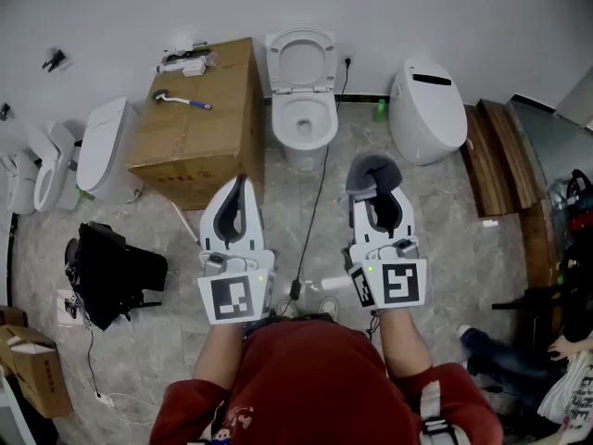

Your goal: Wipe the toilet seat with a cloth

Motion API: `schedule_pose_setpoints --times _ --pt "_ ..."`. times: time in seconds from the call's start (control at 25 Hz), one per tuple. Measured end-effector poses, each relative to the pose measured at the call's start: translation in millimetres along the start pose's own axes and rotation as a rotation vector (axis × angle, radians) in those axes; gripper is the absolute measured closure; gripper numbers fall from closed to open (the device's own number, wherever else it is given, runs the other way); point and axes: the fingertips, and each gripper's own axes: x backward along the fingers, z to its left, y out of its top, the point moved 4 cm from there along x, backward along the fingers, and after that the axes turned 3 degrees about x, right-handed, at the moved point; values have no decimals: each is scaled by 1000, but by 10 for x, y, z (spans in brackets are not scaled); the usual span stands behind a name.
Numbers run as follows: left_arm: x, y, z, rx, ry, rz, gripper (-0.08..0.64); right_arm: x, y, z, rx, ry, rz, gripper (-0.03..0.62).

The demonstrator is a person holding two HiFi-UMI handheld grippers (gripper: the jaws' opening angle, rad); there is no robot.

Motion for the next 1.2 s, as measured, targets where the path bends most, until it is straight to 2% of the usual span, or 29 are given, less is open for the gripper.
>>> schedule_pose_setpoints --times 0.2,0.6,0.92,1.2 --pt "-57 -4 -139 -29 -21 -6 548 24 -2 -117 -2 -3 1 517" --pt "-151 -112 -504 -27 -53 22 548 222 -109 -450 -29 -23 15 517" --pt "-281 -280 -909 -11 -39 65 548 399 -283 -966 -66 -58 36 517" --pt "-420 -328 -925 11 -5 64 548 247 -437 -1094 -68 -36 74 517"
